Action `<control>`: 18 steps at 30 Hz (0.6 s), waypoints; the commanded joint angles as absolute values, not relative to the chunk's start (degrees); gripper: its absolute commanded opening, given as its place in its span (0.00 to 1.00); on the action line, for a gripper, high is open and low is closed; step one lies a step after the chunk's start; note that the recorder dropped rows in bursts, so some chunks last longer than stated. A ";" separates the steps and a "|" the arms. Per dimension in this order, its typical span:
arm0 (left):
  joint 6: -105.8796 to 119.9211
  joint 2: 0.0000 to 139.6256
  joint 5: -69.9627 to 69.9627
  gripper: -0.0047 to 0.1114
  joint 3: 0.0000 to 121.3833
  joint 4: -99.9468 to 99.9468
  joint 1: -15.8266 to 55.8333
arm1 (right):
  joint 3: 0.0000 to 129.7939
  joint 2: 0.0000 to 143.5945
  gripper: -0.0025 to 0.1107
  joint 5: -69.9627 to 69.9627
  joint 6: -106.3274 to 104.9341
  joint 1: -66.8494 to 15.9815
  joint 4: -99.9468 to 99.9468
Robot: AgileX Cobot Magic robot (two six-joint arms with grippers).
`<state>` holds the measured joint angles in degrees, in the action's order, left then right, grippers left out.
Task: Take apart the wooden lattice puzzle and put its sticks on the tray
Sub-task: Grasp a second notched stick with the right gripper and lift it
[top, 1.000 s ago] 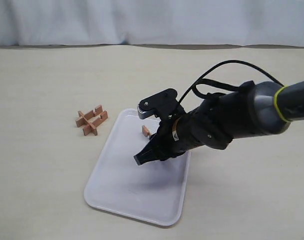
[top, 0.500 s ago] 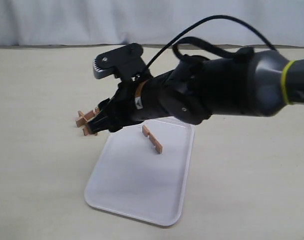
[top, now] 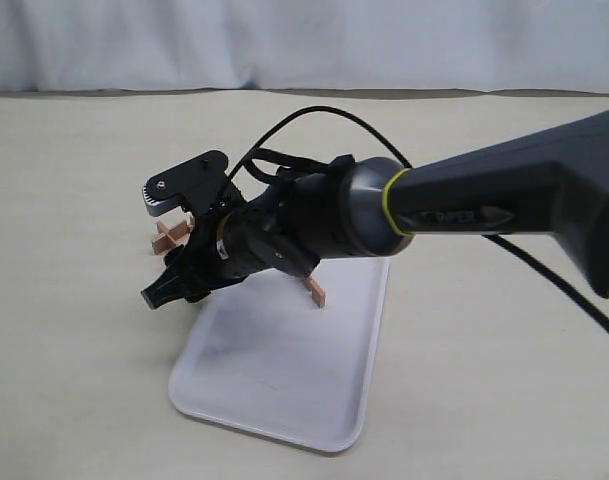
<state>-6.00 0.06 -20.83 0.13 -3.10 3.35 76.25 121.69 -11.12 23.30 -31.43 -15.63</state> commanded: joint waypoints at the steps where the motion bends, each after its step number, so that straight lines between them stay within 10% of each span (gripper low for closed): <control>1: -6.15 0.00 -20.28 0.04 0.00 -3.06 3.40 | 78.74 124.13 0.50 -7.87 23.20 -31.49 -15.93; 18: -6.15 0.00 -20.28 0.04 0.00 -3.06 3.40 | 79.27 126.12 0.44 -5.67 22.97 -31.38 -26.67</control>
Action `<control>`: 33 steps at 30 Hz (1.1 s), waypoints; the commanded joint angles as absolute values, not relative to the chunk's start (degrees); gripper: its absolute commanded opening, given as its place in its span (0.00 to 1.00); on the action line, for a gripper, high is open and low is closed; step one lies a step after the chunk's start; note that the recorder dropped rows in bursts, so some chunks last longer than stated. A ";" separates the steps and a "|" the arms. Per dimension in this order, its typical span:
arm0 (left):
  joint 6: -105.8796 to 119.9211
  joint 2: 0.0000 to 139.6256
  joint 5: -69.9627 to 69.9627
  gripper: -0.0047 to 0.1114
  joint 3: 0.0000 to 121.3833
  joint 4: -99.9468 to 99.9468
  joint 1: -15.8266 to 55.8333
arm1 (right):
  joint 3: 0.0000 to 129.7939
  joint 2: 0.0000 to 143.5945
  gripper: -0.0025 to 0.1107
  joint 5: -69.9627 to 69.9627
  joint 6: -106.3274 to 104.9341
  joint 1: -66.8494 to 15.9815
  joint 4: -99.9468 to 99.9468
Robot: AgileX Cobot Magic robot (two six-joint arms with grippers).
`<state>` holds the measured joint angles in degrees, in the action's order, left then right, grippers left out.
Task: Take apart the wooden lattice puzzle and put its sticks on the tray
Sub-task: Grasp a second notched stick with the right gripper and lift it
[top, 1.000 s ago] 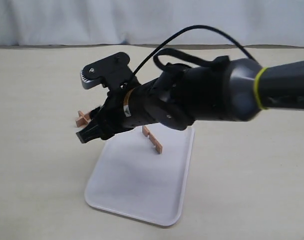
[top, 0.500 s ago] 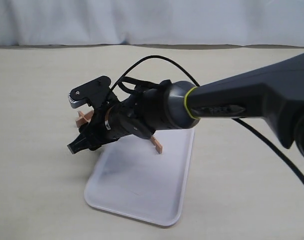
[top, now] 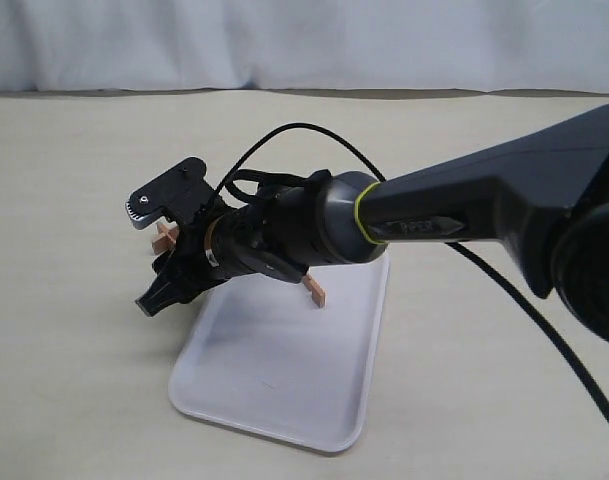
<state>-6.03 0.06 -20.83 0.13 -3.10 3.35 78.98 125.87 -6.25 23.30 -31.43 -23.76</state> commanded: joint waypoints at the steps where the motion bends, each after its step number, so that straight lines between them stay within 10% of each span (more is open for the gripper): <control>1: -6.15 0.00 -20.28 0.04 0.00 -3.06 3.40 | 79.27 126.12 0.42 -5.67 22.97 -31.38 -26.67; 29: -6.15 0.00 -20.28 0.04 0.00 -3.06 3.40 | 79.27 128.19 0.35 -0.48 23.18 -29.40 -24.62; 33: -6.15 0.00 -20.28 0.04 0.00 -3.06 3.40 | 79.27 128.46 0.15 0.44 23.18 -29.40 -25.13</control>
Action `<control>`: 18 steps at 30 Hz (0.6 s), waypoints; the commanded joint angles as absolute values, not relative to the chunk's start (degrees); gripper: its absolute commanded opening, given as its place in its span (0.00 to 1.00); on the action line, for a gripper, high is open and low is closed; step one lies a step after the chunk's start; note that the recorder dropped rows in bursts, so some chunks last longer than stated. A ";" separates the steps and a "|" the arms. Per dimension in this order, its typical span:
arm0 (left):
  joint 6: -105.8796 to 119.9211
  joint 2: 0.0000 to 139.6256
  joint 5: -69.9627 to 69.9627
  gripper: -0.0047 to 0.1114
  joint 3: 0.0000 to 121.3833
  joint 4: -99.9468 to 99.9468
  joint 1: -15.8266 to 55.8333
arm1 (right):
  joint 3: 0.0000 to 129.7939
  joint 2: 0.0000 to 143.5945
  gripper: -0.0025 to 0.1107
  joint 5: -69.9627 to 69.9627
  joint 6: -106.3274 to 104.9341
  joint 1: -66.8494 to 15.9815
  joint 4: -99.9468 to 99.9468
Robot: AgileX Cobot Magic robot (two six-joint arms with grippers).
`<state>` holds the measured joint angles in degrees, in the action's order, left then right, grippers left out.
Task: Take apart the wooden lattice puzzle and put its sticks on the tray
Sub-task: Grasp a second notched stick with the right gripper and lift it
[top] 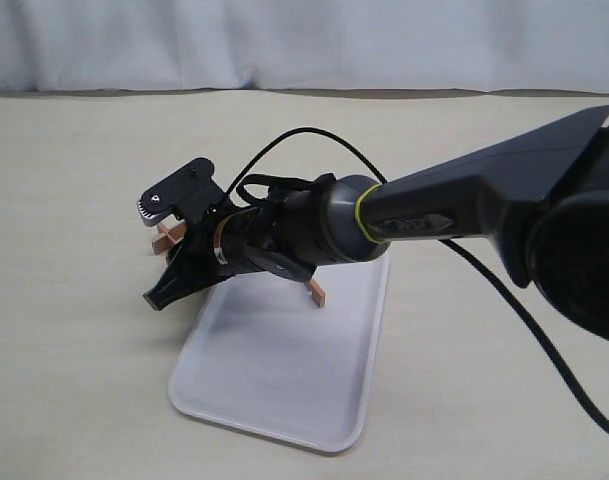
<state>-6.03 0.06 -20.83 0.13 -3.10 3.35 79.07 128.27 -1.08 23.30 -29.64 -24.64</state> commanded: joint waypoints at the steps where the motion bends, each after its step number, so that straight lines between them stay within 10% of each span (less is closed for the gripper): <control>1: -6.15 0.00 -20.28 0.04 0.00 -3.06 3.40 | 79.27 128.58 0.08 0.49 23.18 -29.40 -25.34; 18: -6.15 0.00 -20.28 0.04 0.00 -3.06 3.40 | 79.27 119.62 0.06 -8.52 23.18 -29.89 -24.25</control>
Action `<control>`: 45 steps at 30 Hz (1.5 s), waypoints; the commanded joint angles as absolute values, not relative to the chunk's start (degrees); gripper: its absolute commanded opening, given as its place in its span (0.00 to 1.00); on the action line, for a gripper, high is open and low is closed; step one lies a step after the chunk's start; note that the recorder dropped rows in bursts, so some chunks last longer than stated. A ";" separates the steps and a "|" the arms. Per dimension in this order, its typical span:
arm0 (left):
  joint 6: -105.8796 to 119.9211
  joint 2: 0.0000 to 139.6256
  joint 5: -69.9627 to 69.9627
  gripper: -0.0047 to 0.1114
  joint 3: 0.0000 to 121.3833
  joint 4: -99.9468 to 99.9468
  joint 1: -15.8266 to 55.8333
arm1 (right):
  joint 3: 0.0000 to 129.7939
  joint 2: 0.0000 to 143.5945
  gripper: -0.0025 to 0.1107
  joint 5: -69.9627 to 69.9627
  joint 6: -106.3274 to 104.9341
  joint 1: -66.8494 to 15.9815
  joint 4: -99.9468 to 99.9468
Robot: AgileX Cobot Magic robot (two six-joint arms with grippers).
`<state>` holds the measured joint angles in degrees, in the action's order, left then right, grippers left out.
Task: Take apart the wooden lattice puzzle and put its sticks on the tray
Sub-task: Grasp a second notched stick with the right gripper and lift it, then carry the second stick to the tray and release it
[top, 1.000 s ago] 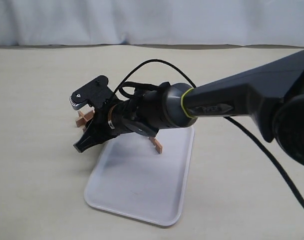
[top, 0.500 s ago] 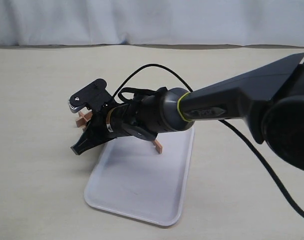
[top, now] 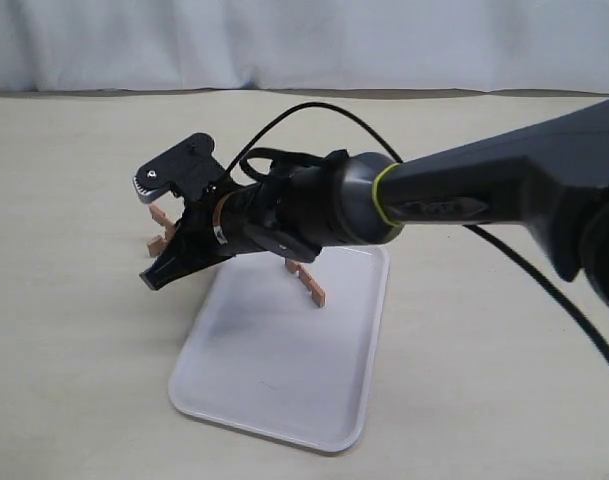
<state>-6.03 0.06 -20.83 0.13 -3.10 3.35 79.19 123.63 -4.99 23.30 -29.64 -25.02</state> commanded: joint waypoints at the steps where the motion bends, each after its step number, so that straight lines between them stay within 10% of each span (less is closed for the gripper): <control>1: -6.15 0.00 -20.28 0.04 0.00 -3.06 3.40 | 79.27 118.35 0.06 -9.25 23.18 -30.18 -24.55; 16: -6.15 0.00 -20.28 0.04 0.00 -3.06 3.40 | 75.47 101.19 0.06 -34.81 23.18 -31.45 -22.70; 33: -6.15 0.00 -20.28 0.04 0.00 -3.06 3.40 | 55.56 102.91 0.07 -16.58 23.81 -28.64 -13.97; 45: -6.15 0.00 -20.28 0.04 0.00 -3.06 3.40 | 56.50 103.03 0.56 -14.23 26.77 -28.76 -14.63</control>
